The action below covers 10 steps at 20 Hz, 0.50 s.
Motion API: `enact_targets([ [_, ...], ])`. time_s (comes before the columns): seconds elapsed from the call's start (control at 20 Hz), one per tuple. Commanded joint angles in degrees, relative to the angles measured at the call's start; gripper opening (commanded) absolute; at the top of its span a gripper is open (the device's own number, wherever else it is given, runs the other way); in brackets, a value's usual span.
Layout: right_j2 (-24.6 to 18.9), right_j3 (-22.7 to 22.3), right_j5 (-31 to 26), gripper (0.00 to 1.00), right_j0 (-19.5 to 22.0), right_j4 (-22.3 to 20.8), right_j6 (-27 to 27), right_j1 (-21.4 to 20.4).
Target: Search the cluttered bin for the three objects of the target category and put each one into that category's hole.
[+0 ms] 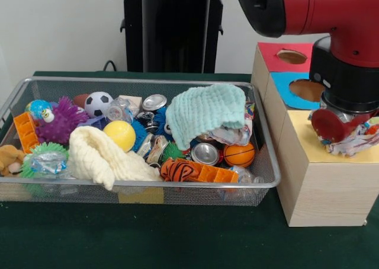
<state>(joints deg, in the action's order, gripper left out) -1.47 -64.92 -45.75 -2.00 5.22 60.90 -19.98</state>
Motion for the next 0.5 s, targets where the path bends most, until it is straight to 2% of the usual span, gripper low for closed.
enact_targets([
  [0.05,-1.3,3.8,9.8,0.0,-0.7,-2.8,12.2,13.3],
  [0.3,-1.5,5.6,13.0,0.0,-0.5,-2.6,12.1,16.9],
  [0.5,-1.4,4.4,13.4,0.0,-0.2,-2.0,13.3,16.8],
])
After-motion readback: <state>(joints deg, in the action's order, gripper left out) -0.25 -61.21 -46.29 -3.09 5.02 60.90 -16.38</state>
